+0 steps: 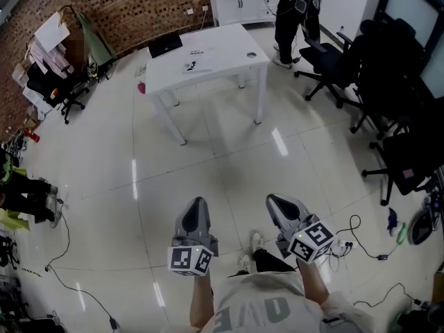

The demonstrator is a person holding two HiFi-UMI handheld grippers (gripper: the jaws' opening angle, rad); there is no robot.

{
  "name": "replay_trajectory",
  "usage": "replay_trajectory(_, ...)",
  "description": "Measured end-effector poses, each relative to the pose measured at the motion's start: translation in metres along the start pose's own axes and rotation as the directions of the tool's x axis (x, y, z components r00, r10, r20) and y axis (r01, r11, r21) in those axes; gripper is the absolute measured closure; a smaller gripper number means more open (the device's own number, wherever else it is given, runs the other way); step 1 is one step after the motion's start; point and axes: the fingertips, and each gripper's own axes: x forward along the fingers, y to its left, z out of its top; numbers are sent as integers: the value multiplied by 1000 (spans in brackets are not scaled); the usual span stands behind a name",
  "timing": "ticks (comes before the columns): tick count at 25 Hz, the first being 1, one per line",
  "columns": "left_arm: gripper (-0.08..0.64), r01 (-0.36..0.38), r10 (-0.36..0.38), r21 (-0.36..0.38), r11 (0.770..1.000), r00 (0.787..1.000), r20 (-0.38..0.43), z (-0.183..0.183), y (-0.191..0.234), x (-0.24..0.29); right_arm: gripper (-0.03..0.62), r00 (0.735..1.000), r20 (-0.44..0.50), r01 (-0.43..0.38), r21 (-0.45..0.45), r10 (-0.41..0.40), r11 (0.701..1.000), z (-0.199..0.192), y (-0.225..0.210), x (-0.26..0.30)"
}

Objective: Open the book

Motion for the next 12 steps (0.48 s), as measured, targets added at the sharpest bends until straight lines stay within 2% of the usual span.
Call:
replay_trajectory(8, 543, -39, 30, 106, 994, 996, 84, 29, -7, 95, 588, 999, -11, -33, -60, 32, 998, 31, -79, 51)
replay_trajectory(12, 543, -70, 66, 42, 997, 993, 95, 28, 14, 129, 588, 999, -13, -49, -47, 49, 998, 42, -96, 91)
